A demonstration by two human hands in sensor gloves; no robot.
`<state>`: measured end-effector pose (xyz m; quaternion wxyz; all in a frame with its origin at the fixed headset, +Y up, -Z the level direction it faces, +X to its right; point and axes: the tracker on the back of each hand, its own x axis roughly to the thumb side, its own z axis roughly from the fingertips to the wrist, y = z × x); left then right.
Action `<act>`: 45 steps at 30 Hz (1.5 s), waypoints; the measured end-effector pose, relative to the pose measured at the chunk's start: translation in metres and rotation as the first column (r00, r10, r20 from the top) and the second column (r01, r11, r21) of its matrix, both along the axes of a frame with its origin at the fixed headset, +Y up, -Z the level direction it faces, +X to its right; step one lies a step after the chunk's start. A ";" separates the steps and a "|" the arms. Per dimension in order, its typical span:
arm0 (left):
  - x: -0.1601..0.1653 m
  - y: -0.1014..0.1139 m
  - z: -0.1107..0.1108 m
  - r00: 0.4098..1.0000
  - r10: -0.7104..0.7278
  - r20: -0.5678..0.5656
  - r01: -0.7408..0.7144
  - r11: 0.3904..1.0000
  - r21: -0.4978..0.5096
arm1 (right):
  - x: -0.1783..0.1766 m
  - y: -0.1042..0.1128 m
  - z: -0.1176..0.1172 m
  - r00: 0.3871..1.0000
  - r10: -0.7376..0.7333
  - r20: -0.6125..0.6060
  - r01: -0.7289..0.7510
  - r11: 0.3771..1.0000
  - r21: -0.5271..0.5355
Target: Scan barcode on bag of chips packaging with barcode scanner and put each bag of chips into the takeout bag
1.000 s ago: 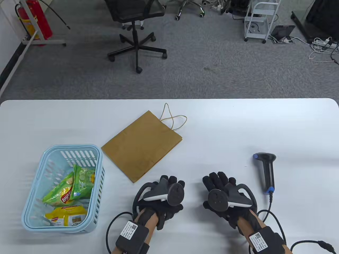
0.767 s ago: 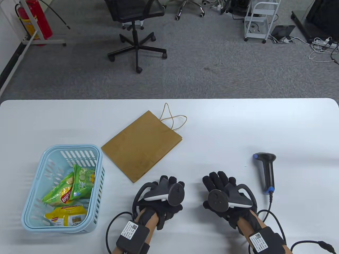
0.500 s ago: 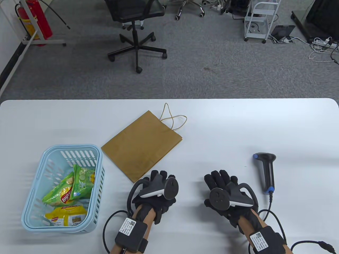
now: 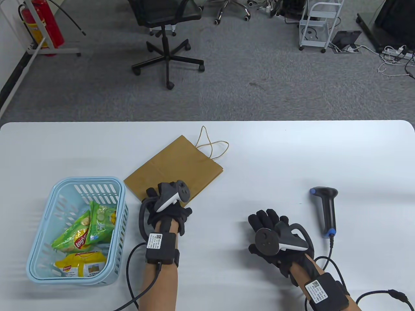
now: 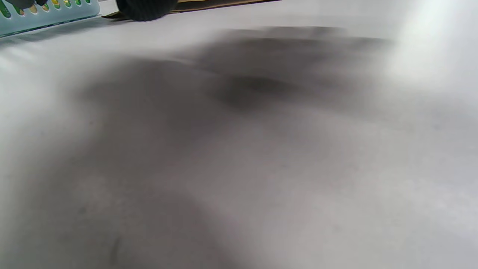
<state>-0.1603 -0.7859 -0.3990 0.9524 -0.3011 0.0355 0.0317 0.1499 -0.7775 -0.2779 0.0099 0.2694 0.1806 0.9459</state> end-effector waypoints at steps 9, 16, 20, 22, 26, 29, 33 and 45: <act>-0.007 0.015 0.003 0.996 0.093 -0.015 -0.089 0.979 0.185 | 0.001 -0.002 -0.002 1.000 0.005 0.007 -0.005 1.000 -0.006; -0.003 0.051 0.017 0.997 0.057 -0.043 -0.025 0.842 0.539 | 0.001 0.003 -0.005 0.999 -0.022 0.041 0.021 0.999 0.025; -0.006 0.079 0.033 0.981 0.192 -0.006 -0.138 0.728 0.671 | 0.006 0.005 -0.007 0.997 -0.045 0.055 0.042 0.998 0.053; -0.004 0.097 0.045 0.966 0.252 0.059 -0.208 0.622 0.754 | 0.012 0.005 -0.008 0.995 -0.076 0.062 0.072 0.995 0.066; 0.000 0.115 0.065 0.883 0.407 0.233 -0.429 0.503 0.750 | 0.022 0.008 -0.011 0.989 -0.117 0.090 0.110 0.991 0.081; 0.004 0.116 0.076 0.698 0.583 0.417 -0.676 0.343 0.652 | 0.032 0.014 -0.014 0.965 -0.229 0.130 0.215 0.970 0.117; 0.013 0.106 0.081 0.429 0.711 0.558 -0.875 0.174 0.452 | 0.049 0.024 -0.016 0.900 -0.405 0.159 0.375 0.908 0.188; 0.043 0.086 0.088 0.189 0.788 0.586 -0.978 0.203 0.043 | 0.088 0.035 -0.018 0.499 -0.845 0.190 0.808 0.533 0.249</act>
